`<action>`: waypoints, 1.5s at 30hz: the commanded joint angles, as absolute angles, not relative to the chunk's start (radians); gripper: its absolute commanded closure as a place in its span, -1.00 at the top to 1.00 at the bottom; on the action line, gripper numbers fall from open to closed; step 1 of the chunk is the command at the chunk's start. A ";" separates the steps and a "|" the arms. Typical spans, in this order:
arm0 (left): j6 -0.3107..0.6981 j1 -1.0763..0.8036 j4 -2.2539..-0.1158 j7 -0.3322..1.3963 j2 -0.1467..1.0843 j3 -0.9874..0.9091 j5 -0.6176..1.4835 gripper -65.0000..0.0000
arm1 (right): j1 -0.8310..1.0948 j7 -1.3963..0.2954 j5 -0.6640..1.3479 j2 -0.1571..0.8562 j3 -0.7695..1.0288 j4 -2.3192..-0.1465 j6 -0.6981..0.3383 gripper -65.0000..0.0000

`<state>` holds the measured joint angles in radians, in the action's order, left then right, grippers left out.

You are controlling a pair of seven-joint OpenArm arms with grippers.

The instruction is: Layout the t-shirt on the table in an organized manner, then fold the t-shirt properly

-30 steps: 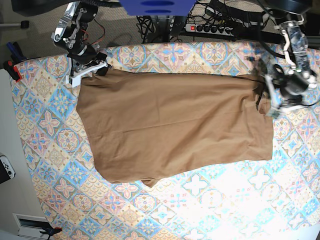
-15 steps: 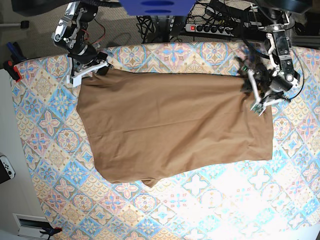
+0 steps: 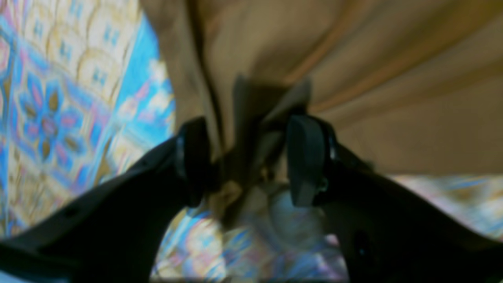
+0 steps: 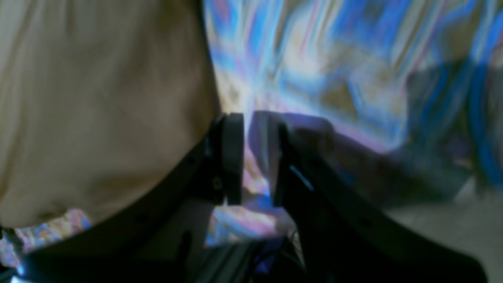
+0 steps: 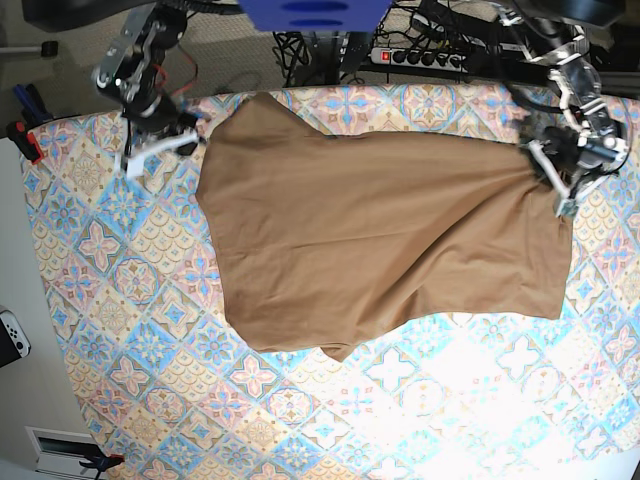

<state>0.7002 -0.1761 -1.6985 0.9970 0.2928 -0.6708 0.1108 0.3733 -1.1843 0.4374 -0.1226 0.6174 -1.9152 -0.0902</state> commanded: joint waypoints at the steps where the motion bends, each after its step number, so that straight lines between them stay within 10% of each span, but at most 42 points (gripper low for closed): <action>1: 0.698 -0.166 -1.745 0.983 0.297 -0.677 0.119 -0.05 | 0.369 -1.170 0.453 -0.108 0.634 -1.936 -0.101 -0.66; 45: 0.698 -0.133 -1.899 0.984 0.231 -0.680 0.128 -0.05 | 0.054 -1.040 0.456 0.107 0.398 -1.578 -0.245 -0.66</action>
